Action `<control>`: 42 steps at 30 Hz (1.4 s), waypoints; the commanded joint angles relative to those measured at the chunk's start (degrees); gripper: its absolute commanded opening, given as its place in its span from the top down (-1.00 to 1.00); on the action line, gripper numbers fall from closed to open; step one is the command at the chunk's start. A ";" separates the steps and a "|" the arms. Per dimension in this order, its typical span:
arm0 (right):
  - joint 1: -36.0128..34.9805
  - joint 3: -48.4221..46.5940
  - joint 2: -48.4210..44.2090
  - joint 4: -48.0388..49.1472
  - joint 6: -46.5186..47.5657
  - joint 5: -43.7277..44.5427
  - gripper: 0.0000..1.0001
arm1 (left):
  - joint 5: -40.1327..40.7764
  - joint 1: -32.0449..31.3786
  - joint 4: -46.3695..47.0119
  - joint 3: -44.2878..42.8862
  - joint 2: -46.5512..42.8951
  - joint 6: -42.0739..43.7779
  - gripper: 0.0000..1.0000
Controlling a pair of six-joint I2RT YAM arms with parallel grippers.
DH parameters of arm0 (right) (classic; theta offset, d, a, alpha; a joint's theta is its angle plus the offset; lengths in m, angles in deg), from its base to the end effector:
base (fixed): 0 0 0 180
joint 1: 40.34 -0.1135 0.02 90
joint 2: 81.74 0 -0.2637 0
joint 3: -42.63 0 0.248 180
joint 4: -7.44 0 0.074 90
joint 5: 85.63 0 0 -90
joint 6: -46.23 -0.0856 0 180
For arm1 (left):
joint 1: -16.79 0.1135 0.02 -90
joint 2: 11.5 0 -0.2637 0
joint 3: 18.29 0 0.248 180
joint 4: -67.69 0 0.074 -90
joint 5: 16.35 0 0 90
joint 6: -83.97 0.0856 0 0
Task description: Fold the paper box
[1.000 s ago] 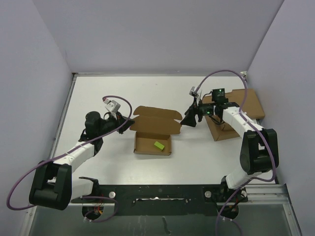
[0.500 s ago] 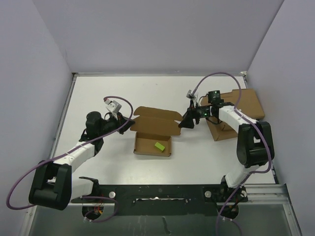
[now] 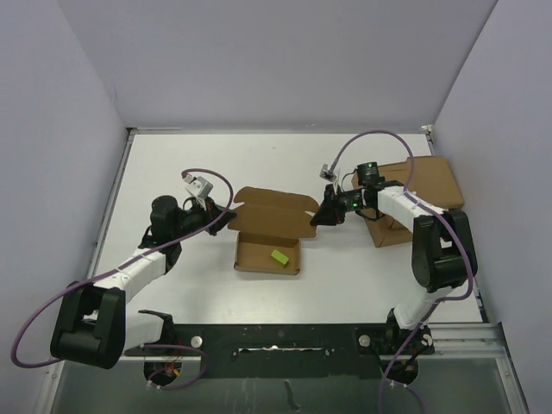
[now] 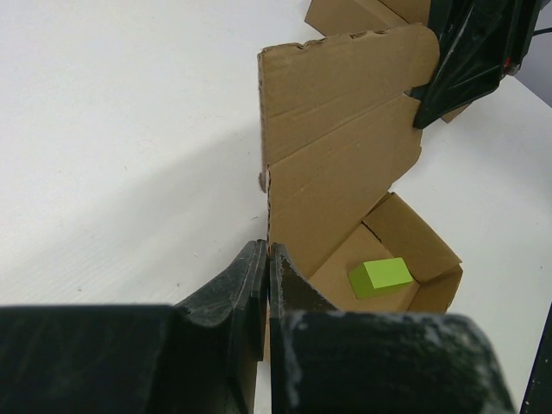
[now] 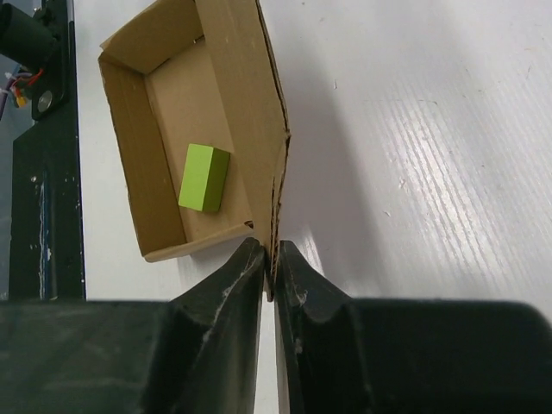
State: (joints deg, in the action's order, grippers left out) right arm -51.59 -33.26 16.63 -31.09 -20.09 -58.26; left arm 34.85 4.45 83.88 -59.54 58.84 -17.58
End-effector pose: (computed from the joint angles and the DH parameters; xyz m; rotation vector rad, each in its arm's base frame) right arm 0.3211 0.1414 0.1804 -1.0049 2.0241 1.2876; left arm 0.2671 -0.1133 0.2098 0.5082 1.7641 -0.9005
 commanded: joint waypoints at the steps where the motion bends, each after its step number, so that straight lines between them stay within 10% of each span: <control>1: -0.44 -2.71 -0.65 -2.14 3.21 -1.82 0.83 | -0.43 -0.32 1.15 -0.96 -1.44 0.24 1.00; 17: 0.29 -5.93 -4.82 -9.58 11.76 1.21 1.00 | 0.68 3.27 -26.01 -9.72 -12.71 9.34 -0.75; 42: -2.04 -8.73 -5.55 -12.38 14.21 4.89 1.00 | -10.82 4.47 -38.26 -28.36 14.34 14.43 -0.13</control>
State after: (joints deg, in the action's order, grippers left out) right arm -53.25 -39.53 14.01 -43.57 -6.67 -52.23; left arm 26.43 9.02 45.70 -85.09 71.72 -5.32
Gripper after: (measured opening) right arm 0.048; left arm 0.591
